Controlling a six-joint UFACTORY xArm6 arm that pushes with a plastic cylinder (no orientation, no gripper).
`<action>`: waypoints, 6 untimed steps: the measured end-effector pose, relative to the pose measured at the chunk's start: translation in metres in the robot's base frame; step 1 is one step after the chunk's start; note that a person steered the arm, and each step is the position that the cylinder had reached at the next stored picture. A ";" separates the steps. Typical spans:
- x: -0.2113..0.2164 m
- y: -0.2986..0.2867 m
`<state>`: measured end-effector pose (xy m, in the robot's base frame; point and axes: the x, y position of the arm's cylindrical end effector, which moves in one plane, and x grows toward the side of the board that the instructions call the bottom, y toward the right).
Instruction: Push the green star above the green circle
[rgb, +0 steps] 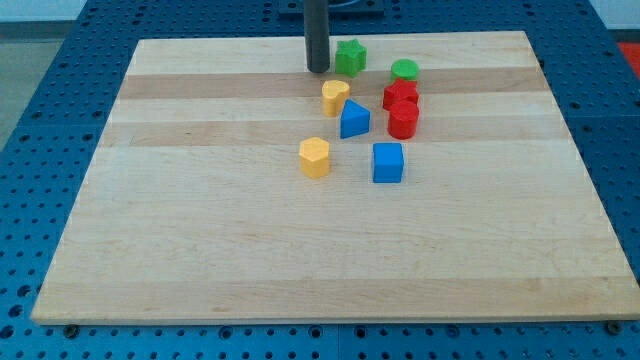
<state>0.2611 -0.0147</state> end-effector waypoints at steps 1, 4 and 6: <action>-0.003 0.022; -0.027 0.025; -0.027 0.060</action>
